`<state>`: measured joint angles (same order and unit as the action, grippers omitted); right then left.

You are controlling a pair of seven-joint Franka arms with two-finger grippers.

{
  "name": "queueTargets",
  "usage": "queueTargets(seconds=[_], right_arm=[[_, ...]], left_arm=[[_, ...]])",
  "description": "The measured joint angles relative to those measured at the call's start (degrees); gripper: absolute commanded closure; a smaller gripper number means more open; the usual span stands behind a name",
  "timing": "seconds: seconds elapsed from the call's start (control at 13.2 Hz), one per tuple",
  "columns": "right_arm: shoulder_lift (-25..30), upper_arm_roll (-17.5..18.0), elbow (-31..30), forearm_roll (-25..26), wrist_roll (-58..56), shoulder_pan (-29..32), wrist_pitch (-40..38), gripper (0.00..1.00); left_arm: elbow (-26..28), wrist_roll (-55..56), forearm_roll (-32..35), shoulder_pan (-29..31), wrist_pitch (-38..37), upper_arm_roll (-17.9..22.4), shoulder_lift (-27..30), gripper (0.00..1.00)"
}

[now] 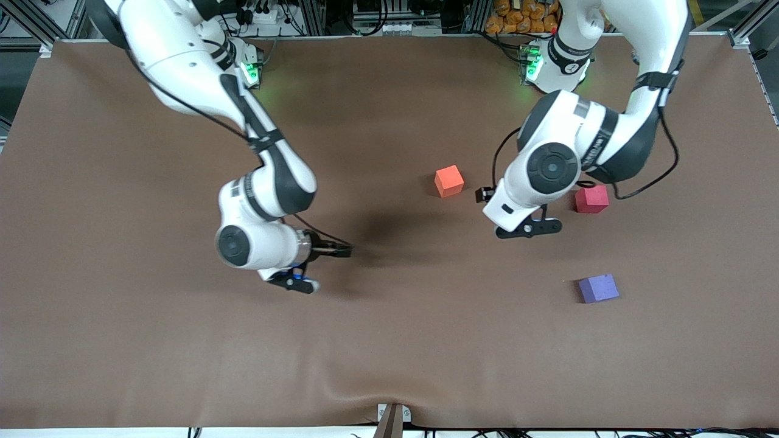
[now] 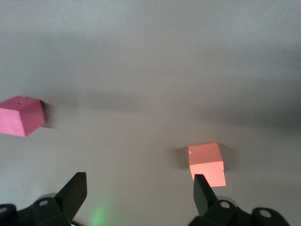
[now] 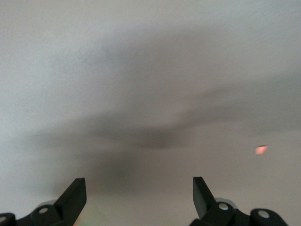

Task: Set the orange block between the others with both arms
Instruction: 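Grasp the orange cube with the left gripper while the right gripper withdraws, then carry the orange cube with the left gripper toward the pink and purple cubes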

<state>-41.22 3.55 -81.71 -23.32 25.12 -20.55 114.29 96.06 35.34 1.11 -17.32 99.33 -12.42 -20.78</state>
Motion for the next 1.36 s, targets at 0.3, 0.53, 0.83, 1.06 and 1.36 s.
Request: queueTargets(seconds=[0.3,0.53,0.83,1.06,1.36], right_arm=[[2.19,0.0,0.04,0.51,-2.0,3.17,-4.19,0.0],[3.77,0.0,0.05,2.67,-5.05,5.92,-7.7,0.0],[5.91,-0.01,0.05,5.82,-9.27,10.65,-14.74,0.0],[7.26,0.01,0.06,13.92,-10.05,12.67,-17.0,0.0],[9.96,-0.02,0.07,17.91,-12.88,14.81,-17.26,0.0]], left_arm=[[7.23,6.36,0.0,-0.96,5.76,-3.02,-0.31,0.0],[10.76,13.57,0.0,-3.75,11.97,-3.32,-1.9,0.0],[11.21,22.68,0.0,-6.94,18.78,-3.39,-5.92,0.0],[11.71,26.32,0.0,-7.19,21.76,-3.36,-7.23,0.0],[13.92,28.02,0.0,-7.62,23.01,-3.41,-7.26,0.0]])
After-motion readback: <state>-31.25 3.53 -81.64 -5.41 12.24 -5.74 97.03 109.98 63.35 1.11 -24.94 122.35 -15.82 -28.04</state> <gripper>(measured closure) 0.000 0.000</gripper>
